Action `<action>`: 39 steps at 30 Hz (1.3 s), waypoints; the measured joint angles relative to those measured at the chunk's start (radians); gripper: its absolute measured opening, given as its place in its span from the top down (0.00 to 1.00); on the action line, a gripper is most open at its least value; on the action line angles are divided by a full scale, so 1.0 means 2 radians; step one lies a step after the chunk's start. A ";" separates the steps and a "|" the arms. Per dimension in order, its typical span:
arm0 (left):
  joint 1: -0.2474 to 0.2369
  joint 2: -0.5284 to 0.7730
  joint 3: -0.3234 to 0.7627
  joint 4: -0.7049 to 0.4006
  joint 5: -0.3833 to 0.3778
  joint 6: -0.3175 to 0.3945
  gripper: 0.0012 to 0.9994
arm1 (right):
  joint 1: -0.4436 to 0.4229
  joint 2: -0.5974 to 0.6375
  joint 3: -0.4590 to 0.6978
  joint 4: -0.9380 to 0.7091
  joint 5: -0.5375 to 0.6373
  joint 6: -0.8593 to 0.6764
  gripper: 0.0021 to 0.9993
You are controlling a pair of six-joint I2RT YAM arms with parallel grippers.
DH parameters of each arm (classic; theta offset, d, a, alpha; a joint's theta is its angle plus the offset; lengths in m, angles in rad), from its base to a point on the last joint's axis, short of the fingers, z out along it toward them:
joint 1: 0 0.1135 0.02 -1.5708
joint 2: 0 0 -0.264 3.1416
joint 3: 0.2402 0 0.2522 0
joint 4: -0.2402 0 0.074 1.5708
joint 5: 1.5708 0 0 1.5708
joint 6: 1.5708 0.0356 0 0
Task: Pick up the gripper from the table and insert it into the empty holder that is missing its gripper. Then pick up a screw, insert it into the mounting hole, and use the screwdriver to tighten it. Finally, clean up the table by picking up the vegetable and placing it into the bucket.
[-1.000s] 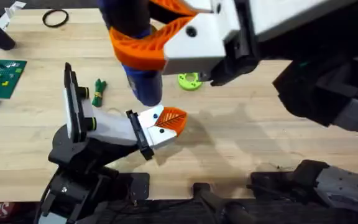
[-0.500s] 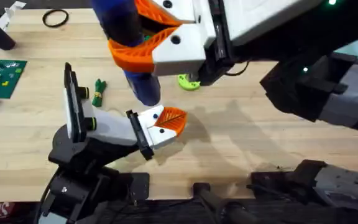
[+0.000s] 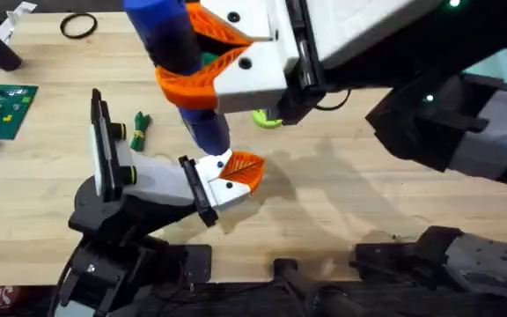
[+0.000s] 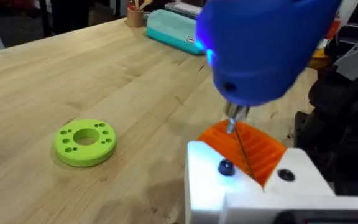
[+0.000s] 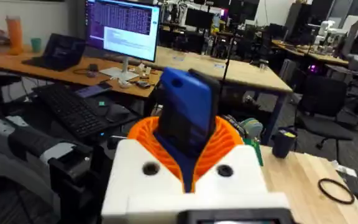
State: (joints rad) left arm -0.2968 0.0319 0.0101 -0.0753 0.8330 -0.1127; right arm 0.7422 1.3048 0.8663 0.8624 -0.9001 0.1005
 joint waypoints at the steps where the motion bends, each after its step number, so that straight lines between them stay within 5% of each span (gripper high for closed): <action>1: 0.000 0.000 0.000 0.000 0.000 0.000 0.98 | 0.000 0.000 0.000 -0.002 0.000 0.000 0.98; 39: 0.000 0.000 0.000 0.000 0.000 0.000 0.98 | 0.007 0.021 0.000 -0.018 -0.003 -0.002 0.98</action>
State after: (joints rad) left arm -0.2968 0.0319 0.0101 -0.0753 0.8330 -0.1127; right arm 0.7563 1.3468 0.8665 0.8255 -0.9066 0.0967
